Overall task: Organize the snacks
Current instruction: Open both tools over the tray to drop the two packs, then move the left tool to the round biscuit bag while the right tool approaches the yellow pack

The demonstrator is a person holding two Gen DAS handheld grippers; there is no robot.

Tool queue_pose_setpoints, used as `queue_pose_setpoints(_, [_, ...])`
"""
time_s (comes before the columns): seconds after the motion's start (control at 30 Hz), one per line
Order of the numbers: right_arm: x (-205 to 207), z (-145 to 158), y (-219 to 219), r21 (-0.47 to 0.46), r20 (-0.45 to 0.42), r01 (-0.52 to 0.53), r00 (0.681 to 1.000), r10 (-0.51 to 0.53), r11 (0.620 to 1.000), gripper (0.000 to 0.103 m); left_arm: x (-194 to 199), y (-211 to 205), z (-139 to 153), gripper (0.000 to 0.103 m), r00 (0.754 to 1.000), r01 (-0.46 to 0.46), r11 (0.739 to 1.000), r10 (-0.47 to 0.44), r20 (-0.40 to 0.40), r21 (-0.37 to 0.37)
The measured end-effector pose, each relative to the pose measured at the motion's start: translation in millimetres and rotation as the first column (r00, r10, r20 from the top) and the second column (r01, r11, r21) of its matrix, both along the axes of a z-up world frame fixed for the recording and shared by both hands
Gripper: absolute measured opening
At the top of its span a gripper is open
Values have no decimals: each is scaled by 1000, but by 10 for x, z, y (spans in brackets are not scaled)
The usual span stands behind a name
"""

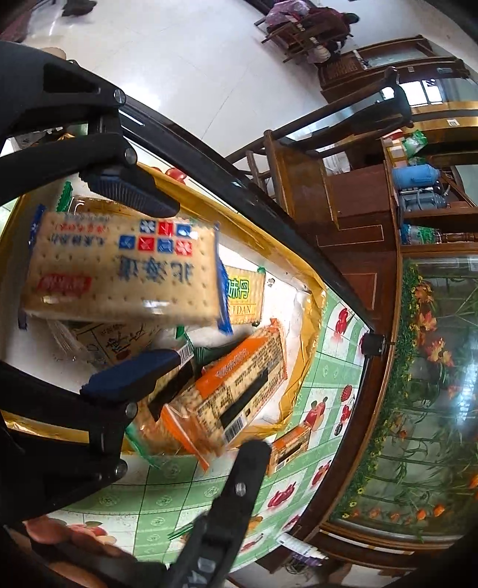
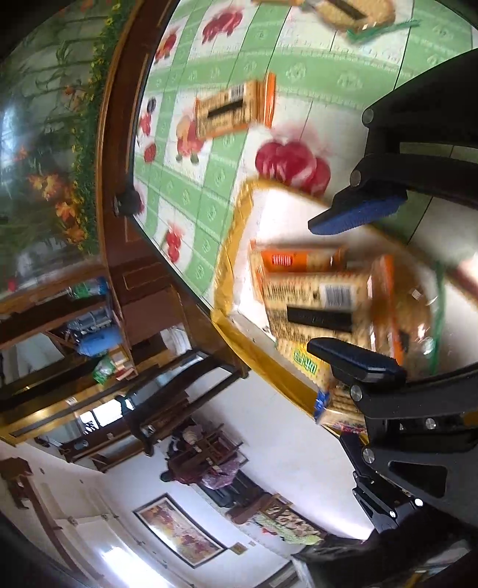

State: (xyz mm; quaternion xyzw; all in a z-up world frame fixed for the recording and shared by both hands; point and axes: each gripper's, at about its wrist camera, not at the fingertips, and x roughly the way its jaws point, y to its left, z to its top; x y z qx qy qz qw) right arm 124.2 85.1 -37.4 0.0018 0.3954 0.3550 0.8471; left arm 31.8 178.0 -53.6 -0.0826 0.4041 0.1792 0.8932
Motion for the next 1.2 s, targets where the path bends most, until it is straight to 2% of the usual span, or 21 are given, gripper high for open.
queue_pose_setpoints(0.17, [-40,60,-367,26,-4,49,999,-49,998,63,9,-192,97,74,999,36,999,-37,8,38])
queue_pose_setpoints(0.27, [-76,67,-591,23,0,84,996,-84,996,68,23,-311,159,74,998,55,997,-56,18,52])
queue_pose_setpoints(0.47, [-87,32,-1044,30,-25,148,989,-148,988,68,44,-575,265,74,995,95,992,-98,31,85])
queue_pose_setpoints(0.9, [-182,94,-2068,63,-20,302,953,-302,951,71,165,-1079,373,74,984,169,979,-174,37,116])
queue_pose_setpoints(1.03, [-210,88,-2256,63,-15,322,947,-322,945,73,180,-1209,380,74,980,190,975,-195,33,120])
queue_pose_setpoints(1.1, [-232,82,-2339,55,-9,335,942,-335,941,77,203,-1274,370,74,978,203,972,-207,28,116])
queue_pose_setpoints(1.2, [-260,75,-2485,46,-4,360,933,-360,932,77,243,-1395,342,74,972,231,966,-235,18,114])
